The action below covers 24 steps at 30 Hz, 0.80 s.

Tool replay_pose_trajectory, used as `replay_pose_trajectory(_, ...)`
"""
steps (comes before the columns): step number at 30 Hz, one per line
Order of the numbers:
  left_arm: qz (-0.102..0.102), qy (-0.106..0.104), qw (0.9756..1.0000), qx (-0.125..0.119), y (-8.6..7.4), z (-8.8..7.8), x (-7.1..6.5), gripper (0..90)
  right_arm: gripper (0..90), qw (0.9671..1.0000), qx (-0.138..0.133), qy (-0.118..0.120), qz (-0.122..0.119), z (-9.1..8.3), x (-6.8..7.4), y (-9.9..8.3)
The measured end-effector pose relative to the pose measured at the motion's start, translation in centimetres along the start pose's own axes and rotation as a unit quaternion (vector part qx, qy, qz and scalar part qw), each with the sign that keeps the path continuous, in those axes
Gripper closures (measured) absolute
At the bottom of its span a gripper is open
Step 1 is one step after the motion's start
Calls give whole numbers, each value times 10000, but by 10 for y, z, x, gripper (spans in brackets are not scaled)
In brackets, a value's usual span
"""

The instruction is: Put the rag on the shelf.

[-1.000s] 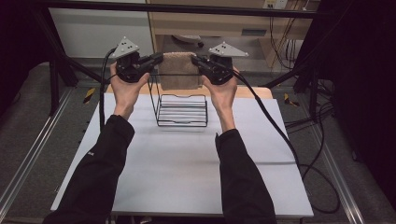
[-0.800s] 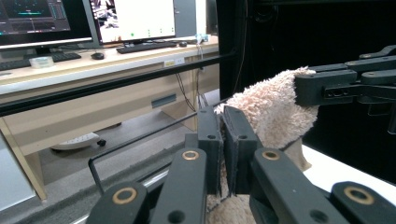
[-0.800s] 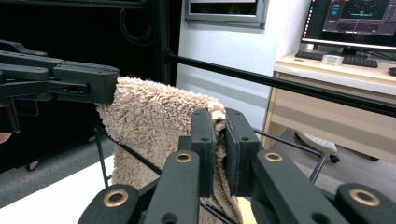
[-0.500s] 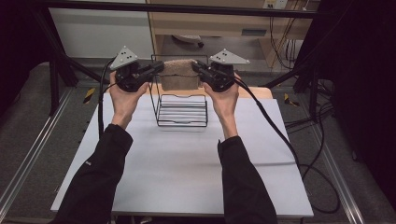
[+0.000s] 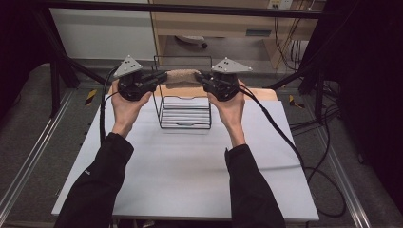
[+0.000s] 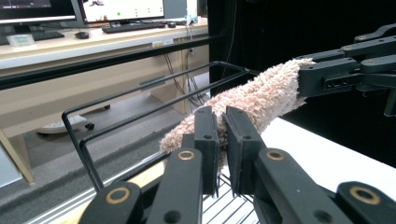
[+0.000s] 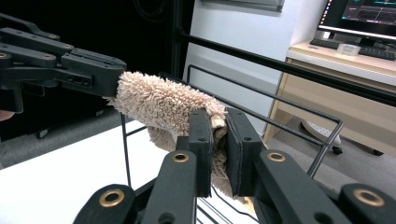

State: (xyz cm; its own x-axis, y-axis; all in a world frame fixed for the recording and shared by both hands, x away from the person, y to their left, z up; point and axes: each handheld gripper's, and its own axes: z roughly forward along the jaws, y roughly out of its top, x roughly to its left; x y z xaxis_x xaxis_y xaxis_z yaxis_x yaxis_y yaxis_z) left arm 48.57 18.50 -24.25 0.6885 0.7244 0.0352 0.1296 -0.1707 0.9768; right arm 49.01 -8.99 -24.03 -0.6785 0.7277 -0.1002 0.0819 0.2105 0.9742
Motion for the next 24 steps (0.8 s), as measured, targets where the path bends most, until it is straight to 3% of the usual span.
replay_pose_trajectory(7,-229,-75,9996,143,12,-7,4,761,818,10000,59,27,-60,-1,1,-2)
replay_pose_trajectory(11,-318,-56,9994,83,26,-12,6,777,818,10000,43,73,0,-2,-1,-5)
replay_pose_trajectory(14,-441,-96,9988,211,31,-8,6,834,816,9999,58,108,-31,-2,0,-7)
replay_pose_trajectory(18,-515,-206,9971,522,27,0,3,894,811,9999,56,150,-36,-3,-1,-9)
replay_pose_trajectory(24,-494,-252,9961,688,16,2,2,898,789,9995,184,199,-151,-3,0,-13)
